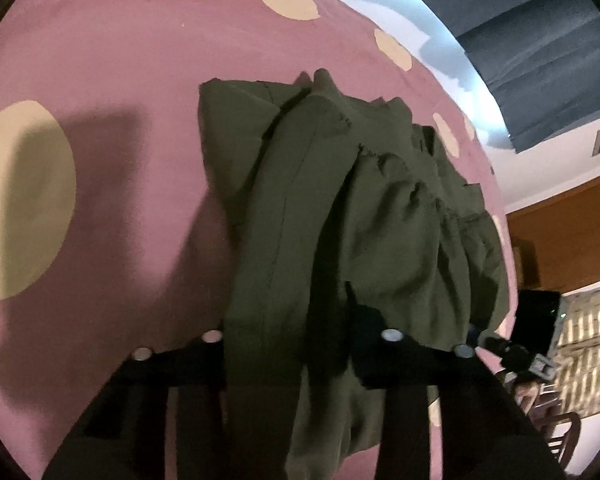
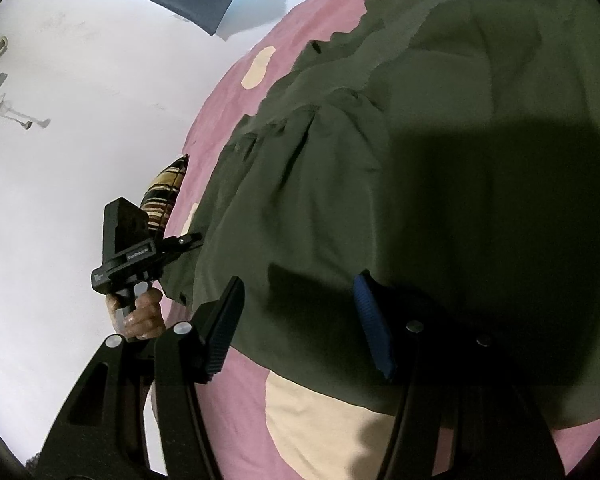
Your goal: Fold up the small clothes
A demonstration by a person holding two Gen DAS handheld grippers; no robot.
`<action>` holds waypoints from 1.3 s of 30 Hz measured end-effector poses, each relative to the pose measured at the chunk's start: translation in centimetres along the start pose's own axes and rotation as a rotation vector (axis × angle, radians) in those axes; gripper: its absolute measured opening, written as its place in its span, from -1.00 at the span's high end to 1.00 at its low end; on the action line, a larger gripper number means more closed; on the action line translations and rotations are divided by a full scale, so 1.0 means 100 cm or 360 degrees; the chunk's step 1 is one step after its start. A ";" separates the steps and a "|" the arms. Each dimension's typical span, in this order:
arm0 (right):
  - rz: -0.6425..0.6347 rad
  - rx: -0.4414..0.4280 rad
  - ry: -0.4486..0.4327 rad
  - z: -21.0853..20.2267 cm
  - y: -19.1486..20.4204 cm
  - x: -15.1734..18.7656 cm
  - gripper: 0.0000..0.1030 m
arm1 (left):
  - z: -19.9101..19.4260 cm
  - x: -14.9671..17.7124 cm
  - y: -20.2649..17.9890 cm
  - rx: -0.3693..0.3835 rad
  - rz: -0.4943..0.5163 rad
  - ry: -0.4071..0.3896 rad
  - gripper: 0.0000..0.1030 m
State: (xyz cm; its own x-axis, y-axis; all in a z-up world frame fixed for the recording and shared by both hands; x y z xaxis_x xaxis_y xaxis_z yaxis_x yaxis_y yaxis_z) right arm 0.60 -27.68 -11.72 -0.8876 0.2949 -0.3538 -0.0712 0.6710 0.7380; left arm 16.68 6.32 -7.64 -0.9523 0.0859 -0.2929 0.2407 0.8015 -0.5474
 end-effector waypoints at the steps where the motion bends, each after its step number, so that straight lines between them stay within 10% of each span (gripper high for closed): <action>1: 0.0003 0.0004 -0.0001 -0.002 0.002 -0.001 -0.10 | -0.001 -0.002 -0.003 -0.0026 0.0007 0.0000 0.45; 14: -0.0168 0.0020 0.0035 0.023 0.021 0.029 -0.19 | -0.020 0.001 -0.038 -0.0255 0.0134 -0.0065 0.77; 39: -0.0169 -0.0079 -0.0042 -0.045 -0.013 0.042 -0.22 | -0.023 0.014 -0.249 -0.0833 0.0428 -0.0362 0.79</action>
State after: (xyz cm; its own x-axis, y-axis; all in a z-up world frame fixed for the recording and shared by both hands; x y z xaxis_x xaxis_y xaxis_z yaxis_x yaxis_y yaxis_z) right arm -5.06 -30.35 -11.60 -0.8616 0.2425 -0.4459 -0.1870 0.6651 0.7230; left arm 8.90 -12.12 7.40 -0.7937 0.2430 -0.5577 0.2875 0.9577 0.0081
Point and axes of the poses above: each gripper's, at about its wrist camera, not at the fingertips, and z roughly the way its jaws point, y to its left, x to its underside, the point moved 1 cm from there along z, roughly the way its jaws point, and after that the axes turned 1 degree about x, right-handed, at the moved point
